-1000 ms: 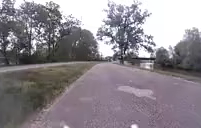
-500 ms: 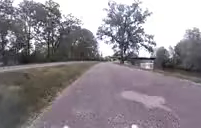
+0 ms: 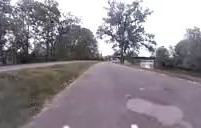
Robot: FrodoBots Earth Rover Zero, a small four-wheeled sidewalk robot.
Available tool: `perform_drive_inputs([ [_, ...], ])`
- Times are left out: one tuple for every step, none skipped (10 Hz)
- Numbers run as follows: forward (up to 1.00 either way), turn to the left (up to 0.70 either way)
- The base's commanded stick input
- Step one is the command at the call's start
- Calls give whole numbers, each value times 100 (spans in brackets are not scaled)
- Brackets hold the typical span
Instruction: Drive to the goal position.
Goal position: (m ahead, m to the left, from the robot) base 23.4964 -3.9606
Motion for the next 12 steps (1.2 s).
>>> perform_drive_inputs([
  [100,0],
  [100,0],
  [100,0],
  [100,0],
  [100,0],
  [100,0],
  [100,0],
  [100,0],
  [100,0],
  [100,0],
  [100,0],
  [100,0],
])
